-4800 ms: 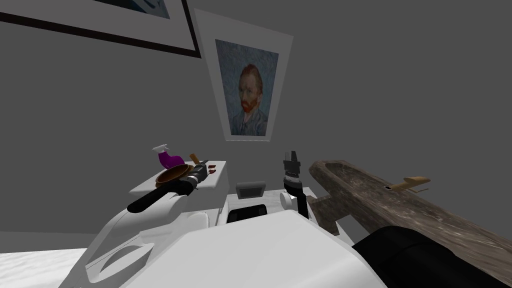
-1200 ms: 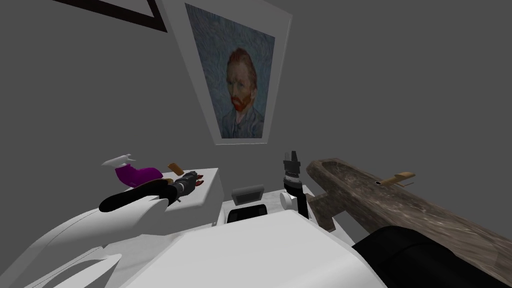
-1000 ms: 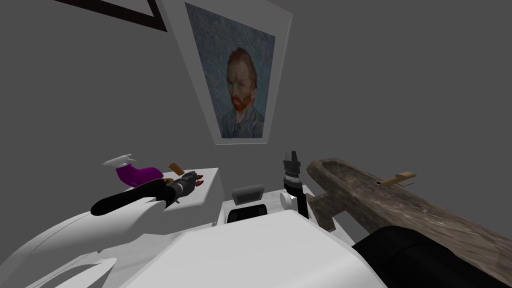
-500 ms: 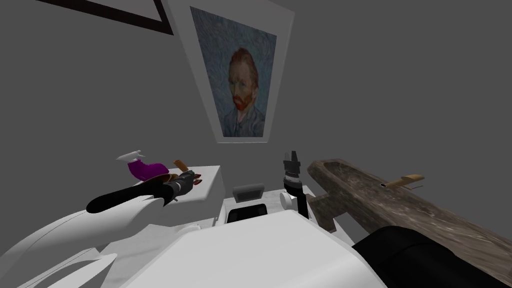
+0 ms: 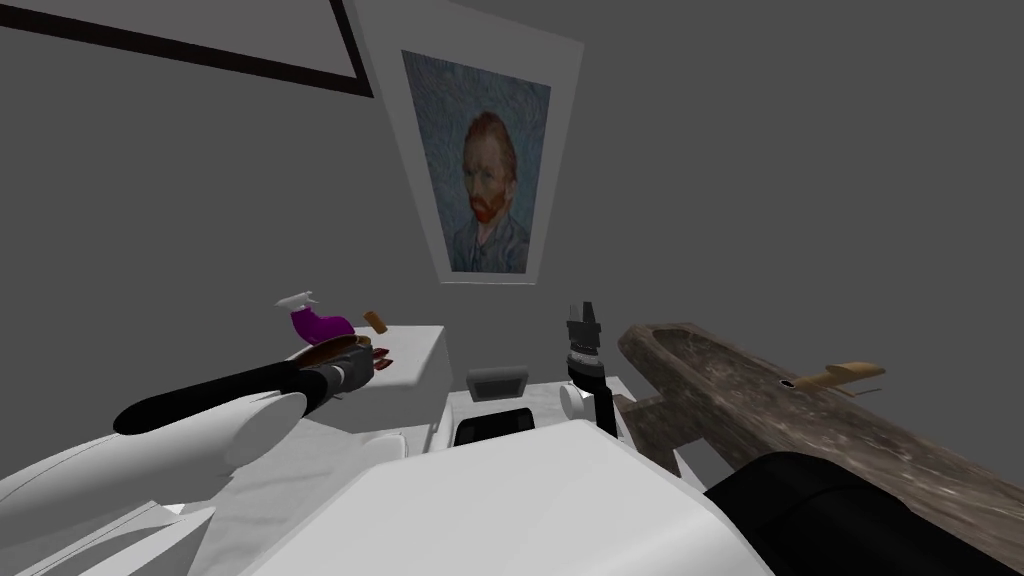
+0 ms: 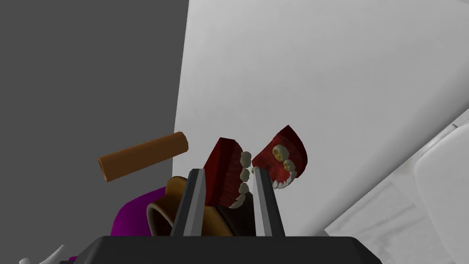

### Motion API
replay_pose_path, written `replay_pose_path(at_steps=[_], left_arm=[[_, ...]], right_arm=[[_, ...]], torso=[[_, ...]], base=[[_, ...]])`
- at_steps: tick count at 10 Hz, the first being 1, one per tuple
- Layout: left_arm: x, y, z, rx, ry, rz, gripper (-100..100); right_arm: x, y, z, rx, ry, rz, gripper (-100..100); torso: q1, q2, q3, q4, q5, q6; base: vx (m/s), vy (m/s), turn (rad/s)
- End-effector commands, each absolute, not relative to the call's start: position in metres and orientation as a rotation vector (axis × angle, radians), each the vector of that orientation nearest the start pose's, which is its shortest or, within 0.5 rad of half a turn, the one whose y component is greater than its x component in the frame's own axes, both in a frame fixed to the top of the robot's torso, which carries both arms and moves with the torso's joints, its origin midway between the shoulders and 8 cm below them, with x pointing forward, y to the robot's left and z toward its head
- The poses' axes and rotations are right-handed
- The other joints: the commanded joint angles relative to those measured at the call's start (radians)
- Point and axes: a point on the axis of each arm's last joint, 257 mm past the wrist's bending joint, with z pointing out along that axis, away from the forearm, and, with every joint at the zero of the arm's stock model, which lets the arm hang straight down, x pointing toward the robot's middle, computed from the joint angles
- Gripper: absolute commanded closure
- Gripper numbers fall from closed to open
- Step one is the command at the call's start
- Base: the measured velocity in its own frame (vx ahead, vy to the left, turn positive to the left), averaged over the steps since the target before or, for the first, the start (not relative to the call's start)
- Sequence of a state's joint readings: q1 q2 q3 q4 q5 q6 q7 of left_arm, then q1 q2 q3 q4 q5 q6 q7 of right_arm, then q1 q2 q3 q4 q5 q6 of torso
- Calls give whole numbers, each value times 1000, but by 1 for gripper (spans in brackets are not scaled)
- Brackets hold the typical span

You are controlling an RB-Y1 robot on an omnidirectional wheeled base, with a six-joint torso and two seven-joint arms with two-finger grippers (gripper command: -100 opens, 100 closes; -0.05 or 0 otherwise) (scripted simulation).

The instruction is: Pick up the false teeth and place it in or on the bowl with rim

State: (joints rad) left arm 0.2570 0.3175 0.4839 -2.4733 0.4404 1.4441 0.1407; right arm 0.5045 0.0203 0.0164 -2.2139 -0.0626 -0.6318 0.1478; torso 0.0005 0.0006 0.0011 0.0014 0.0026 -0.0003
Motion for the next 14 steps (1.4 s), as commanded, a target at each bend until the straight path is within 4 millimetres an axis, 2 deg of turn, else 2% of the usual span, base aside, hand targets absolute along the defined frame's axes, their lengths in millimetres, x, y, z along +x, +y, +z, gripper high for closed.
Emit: replay_pose_path(at_steps=[1,7,14], left_arm=[[347,422,-181,-1943,1340,-713,100],[335,450,-164,-2063,1120,-822,100],[327,473,-135,-2136,876,-960,100]], right_arm=[[332,-284,18,615,546,1224,0],[332,-284,18,615,546,1224,0],[332,-284,18,615,546,1224,0]], torso=[[0,0,0,0,0,0],[1,0,0,1,1,-1],[2,0,1,2,1,-2]], base=[[8,-55,138],[9,-52,108],[15,-37,70]])
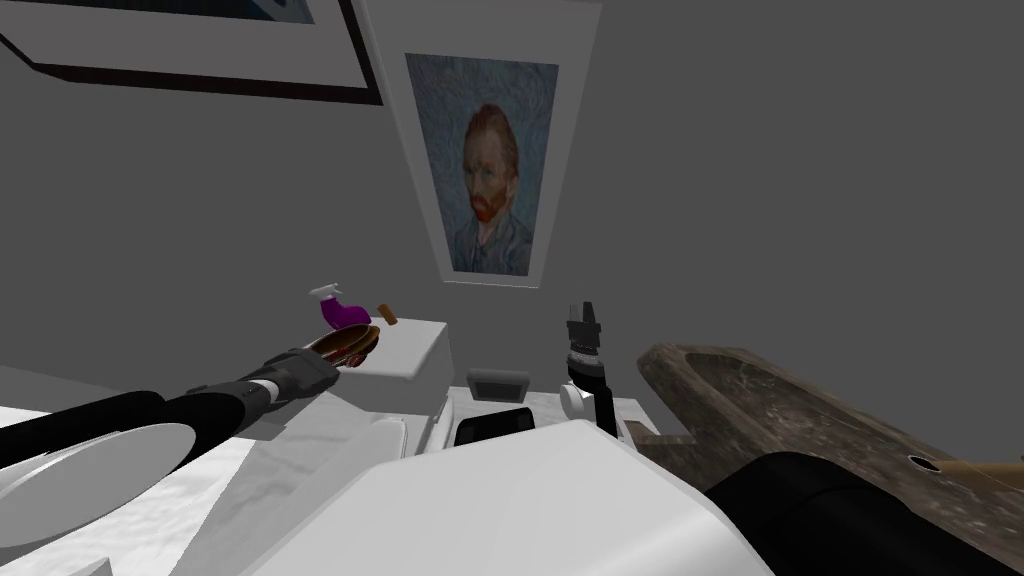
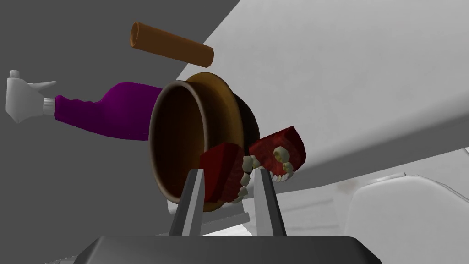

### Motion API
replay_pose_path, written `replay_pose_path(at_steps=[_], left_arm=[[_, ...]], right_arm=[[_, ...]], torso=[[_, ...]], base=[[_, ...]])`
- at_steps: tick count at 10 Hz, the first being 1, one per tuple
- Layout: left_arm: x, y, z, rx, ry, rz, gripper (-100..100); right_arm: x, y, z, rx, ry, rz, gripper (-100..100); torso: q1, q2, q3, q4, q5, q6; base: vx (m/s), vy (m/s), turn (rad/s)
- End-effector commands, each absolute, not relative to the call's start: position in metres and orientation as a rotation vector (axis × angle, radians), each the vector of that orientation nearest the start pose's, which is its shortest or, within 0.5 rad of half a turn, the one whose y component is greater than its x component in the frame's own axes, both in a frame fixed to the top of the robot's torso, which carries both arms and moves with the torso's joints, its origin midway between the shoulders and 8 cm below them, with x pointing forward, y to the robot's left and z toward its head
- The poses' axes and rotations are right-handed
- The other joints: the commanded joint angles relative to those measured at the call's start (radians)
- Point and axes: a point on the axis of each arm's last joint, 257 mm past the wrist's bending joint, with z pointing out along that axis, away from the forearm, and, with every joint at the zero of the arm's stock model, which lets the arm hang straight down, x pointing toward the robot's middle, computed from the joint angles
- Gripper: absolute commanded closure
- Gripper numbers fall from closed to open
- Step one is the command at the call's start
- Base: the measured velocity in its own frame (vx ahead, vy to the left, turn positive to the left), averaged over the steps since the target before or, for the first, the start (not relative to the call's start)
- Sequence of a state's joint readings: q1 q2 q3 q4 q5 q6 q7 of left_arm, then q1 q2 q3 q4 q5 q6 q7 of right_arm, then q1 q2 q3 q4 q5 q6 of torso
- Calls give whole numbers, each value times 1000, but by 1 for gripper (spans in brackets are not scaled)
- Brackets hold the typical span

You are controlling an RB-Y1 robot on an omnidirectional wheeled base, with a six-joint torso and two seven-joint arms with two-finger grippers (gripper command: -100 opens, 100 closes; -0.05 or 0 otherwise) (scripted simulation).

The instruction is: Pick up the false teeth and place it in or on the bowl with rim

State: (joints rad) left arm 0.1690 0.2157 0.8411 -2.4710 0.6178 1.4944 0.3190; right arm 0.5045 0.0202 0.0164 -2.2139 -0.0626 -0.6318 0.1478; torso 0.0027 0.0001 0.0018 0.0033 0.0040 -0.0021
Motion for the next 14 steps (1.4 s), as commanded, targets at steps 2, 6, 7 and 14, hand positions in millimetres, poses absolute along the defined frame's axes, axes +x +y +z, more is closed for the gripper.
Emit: replay_pose_path(at_steps=[2,6,7,14], left_arm=[[327,476,-128,-2150,821,-993,100],[327,483,-112,-2180,699,-1063,100],[327,485,-107,-2187,665,-1082,100],[330,498,-78,-2229,436,-1215,100]], right_arm=[[332,-284,18,615,546,1224,0],[332,-284,18,615,546,1224,0],[332,-284,18,615,546,1224,0],[332,-284,18,615,546,1224,0]], torso=[[0,0,0,0,0,0],[4,-2,-1,0,1,0],[5,-2,-1,0,1,0],[10,-6,-4,-2,3,1]], base=[[28,-11,15],[37,26,1],[46,47,-10],[60,57,-17]])
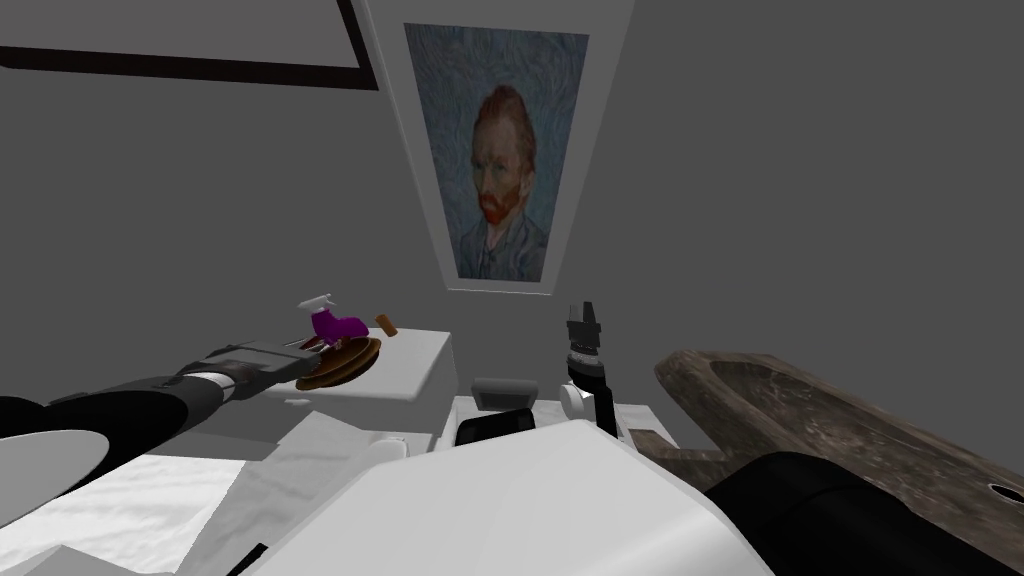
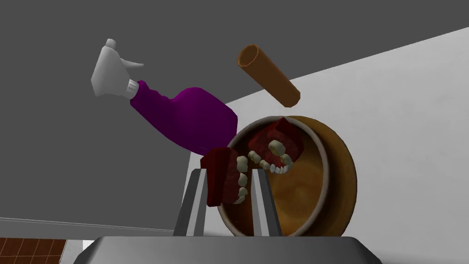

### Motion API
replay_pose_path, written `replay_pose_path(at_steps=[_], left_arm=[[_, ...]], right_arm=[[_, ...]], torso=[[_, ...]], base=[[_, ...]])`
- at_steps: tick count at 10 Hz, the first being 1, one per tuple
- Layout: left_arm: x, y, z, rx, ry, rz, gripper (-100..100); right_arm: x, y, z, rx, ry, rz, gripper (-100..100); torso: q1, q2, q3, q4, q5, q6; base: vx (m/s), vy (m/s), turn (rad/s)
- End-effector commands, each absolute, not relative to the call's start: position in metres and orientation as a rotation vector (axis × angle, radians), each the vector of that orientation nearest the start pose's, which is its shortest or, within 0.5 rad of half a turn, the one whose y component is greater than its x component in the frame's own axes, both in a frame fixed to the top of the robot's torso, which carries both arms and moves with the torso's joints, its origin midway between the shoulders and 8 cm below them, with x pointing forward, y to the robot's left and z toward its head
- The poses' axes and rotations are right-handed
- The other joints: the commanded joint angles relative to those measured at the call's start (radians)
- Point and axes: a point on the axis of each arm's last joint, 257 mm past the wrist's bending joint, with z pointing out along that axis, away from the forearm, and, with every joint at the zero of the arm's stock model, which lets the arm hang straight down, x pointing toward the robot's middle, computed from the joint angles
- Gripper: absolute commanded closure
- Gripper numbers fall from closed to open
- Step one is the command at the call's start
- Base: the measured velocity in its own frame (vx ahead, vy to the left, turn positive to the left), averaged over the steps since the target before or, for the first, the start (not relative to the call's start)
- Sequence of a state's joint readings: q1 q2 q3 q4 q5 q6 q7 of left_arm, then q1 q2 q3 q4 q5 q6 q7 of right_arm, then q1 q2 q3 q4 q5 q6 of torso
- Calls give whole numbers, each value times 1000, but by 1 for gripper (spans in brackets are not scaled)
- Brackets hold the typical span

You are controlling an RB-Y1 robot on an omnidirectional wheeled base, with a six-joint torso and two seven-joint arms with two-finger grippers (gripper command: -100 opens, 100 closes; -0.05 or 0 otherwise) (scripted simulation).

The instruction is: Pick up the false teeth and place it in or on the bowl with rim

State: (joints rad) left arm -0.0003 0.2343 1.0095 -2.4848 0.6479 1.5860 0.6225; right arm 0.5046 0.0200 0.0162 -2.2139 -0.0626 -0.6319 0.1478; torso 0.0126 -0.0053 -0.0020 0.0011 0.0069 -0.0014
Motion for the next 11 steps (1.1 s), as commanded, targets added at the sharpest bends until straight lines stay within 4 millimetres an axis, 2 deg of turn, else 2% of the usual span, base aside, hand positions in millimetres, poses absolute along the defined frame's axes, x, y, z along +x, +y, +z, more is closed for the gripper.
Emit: replay_pose_path(at_steps=[1,4,5,6,10,11], left_arm=[[330,498,-75,-2232,412,-1229,100],[330,499,-64,-2236,351,-1269,100],[329,499,-66,-2235,361,-1262,100],[329,499,-66,-2236,357,-1265,-100],[329,499,-66,-2235,357,-1265,-100],[329,499,-66,-2235,357,-1265,0]], right_arm=[[332,-284,18,615,546,1224,0],[332,-284,18,615,546,1224,0],[332,-284,18,615,546,1224,0],[332,-284,18,615,546,1224,0],[332,-284,18,615,546,1224,0],[332,-284,18,615,546,1224,0]], torso=[[0,0,0,0,0,0],[-2,2,1,0,-1,0],[-3,1,1,0,-1,1],[-4,3,1,0,-1,1],[-6,4,2,0,-2,1],[-6,4,2,0,-2,1]], base=[[52,55,-29],[32,41,-50],[10,13,-24],[0,0,0],[0,0,0],[0,0,0]])
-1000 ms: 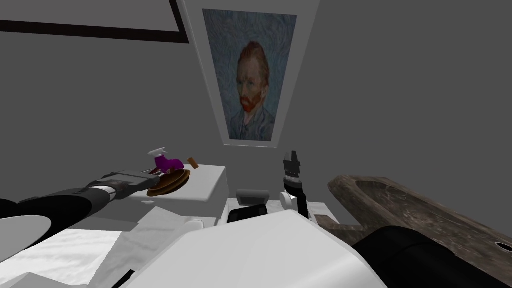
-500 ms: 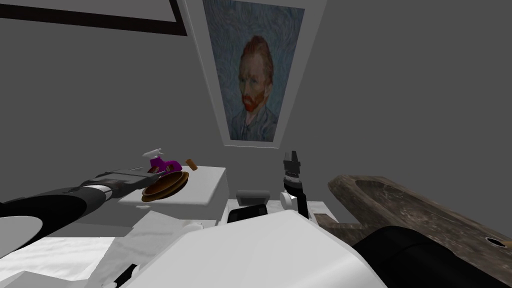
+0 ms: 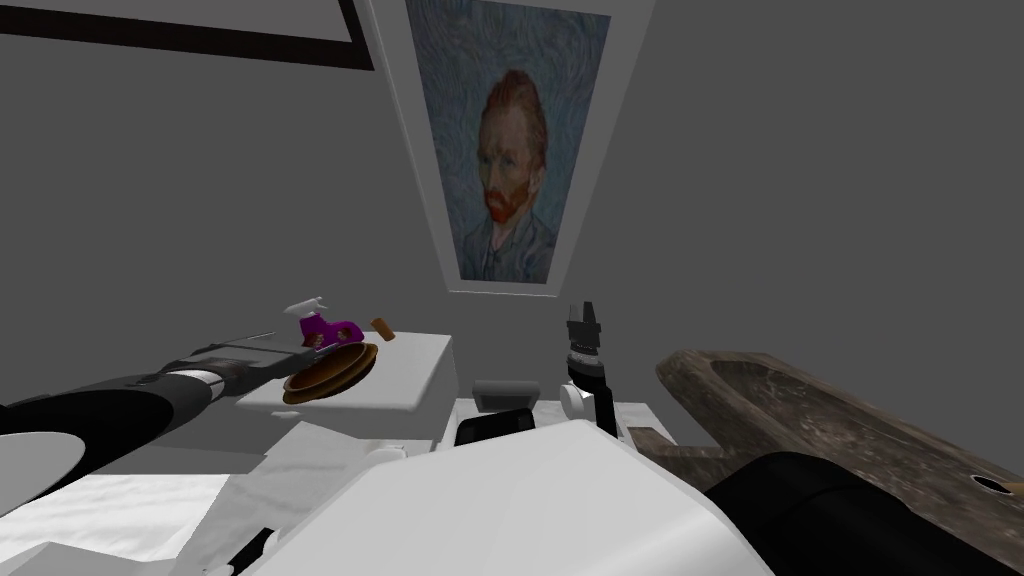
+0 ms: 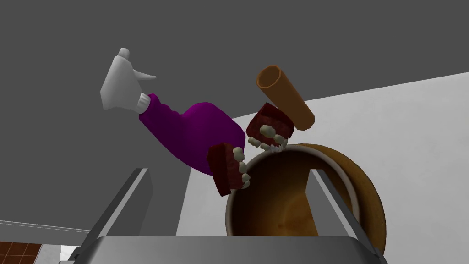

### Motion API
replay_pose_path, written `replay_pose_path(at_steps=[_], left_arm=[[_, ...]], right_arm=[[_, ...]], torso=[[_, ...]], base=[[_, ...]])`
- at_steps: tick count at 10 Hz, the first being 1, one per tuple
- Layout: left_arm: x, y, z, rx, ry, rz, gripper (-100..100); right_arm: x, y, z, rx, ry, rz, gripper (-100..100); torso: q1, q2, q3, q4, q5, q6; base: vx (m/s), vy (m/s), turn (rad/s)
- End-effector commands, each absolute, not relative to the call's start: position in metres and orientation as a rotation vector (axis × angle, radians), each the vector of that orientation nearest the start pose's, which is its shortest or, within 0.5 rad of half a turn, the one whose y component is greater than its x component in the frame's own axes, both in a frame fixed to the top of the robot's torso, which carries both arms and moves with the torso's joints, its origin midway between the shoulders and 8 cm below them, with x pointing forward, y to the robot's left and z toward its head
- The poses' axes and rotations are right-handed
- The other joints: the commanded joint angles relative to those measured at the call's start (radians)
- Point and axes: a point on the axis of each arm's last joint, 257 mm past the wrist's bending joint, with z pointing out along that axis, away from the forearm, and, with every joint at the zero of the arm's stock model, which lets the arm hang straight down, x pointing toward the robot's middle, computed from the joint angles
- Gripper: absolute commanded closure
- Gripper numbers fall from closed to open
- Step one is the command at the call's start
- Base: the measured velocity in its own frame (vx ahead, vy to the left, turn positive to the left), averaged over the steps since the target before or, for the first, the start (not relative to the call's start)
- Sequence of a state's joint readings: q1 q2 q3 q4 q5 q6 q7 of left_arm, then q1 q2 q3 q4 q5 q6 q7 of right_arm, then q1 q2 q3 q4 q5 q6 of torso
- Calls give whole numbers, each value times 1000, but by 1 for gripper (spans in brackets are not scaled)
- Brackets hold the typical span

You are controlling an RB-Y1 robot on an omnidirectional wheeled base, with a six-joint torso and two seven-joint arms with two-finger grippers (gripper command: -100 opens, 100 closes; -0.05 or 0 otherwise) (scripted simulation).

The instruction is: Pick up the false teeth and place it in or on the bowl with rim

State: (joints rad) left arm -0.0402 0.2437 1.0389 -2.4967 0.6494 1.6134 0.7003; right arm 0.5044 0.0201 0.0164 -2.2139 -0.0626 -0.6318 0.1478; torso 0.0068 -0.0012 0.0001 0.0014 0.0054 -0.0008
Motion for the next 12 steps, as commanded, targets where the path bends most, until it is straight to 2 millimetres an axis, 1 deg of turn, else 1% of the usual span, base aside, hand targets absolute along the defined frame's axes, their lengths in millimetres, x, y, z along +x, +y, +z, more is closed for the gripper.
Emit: replay_pose_path(at_steps=[1,2,6,7,11,12], left_arm=[[322,508,-53,-2229,344,-1256,-100],[321,508,-54,-2234,345,-1253,-100],[303,523,-29,-2225,316,-1237,-100],[303,522,-30,-2228,317,-1235,-100],[283,534,-5,-2219,284,-1223,-100],[288,535,-6,-2217,289,-1226,-100]], right_arm=[[332,-284,18,615,546,1224,0],[332,-284,18,615,546,1224,0],[332,-284,18,615,546,1224,0],[332,-284,18,615,546,1224,0],[332,-284,18,615,546,1224,0],[332,-284,18,615,546,1224,0]], torso=[[0,0,0,0,0,0],[-1,0,0,0,0,0],[-1,-1,0,0,0,0],[-1,-1,0,0,0,0],[-1,-1,0,0,0,0],[-1,0,0,0,0,0]], base=[[5,-15,-80],[8,-20,-57],[11,-20,-66],[4,-12,-27],[8,-18,-66],[4,-10,-9]])
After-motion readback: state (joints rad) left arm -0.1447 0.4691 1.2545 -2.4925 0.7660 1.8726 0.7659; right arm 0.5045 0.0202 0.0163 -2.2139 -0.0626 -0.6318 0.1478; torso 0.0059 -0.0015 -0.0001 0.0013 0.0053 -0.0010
